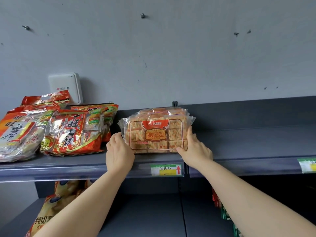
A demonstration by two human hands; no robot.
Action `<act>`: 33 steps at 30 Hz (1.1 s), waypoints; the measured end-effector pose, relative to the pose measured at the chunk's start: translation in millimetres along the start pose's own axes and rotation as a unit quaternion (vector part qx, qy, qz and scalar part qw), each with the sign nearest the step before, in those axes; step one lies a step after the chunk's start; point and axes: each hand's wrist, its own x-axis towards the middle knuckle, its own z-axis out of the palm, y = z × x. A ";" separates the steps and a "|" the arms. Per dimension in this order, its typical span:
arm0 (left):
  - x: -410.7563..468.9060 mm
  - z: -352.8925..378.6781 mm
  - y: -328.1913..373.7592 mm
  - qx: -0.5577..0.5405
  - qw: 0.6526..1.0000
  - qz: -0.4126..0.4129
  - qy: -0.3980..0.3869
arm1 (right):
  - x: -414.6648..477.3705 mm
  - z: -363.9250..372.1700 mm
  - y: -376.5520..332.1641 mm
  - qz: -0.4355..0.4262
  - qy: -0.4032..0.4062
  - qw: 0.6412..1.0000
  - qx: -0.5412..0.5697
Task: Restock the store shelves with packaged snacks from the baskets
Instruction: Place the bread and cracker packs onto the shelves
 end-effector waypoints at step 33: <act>-58.0 10.3 166.7 0.169 0.961 0.204 -0.084 | -33.2 -106.5 83.5 -0.106 0.066 0.951 0.283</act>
